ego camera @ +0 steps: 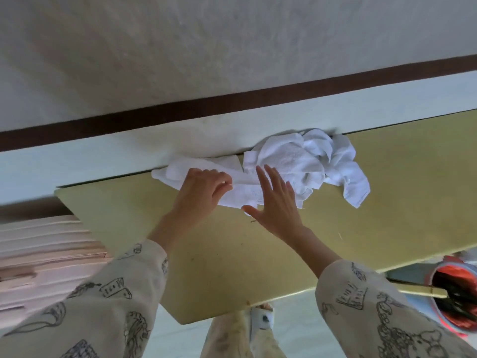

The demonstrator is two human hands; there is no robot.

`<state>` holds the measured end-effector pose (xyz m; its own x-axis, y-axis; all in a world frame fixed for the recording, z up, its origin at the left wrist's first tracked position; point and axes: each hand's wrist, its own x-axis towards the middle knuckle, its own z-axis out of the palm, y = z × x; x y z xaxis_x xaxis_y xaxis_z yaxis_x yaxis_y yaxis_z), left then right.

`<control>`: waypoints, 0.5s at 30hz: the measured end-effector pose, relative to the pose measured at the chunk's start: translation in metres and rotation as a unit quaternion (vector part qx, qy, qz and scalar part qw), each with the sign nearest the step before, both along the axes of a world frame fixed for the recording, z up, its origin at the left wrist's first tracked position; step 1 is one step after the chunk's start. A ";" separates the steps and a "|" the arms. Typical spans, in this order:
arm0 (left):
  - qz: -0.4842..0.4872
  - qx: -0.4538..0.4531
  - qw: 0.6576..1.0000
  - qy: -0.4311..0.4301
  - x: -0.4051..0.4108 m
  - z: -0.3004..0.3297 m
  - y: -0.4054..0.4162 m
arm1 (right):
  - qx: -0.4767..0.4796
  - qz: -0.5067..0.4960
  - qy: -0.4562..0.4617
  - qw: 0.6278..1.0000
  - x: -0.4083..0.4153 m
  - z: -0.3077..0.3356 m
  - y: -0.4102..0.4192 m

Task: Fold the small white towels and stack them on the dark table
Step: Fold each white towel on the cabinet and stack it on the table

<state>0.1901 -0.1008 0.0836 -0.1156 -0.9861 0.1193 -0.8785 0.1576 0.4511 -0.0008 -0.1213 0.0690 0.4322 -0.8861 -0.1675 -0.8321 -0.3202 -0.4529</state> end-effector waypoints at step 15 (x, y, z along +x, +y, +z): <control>0.138 0.199 0.970 0.024 -0.025 0.065 0.157 | 0.023 0.057 -0.044 0.997 -0.065 0.070 0.054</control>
<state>0.1655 0.0557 0.1491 0.1547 -0.9481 -0.2779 -0.8390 -0.2746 0.4698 -0.0661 -0.0674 0.1390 0.5439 -0.8231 -0.1636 -0.7483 -0.3875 -0.5384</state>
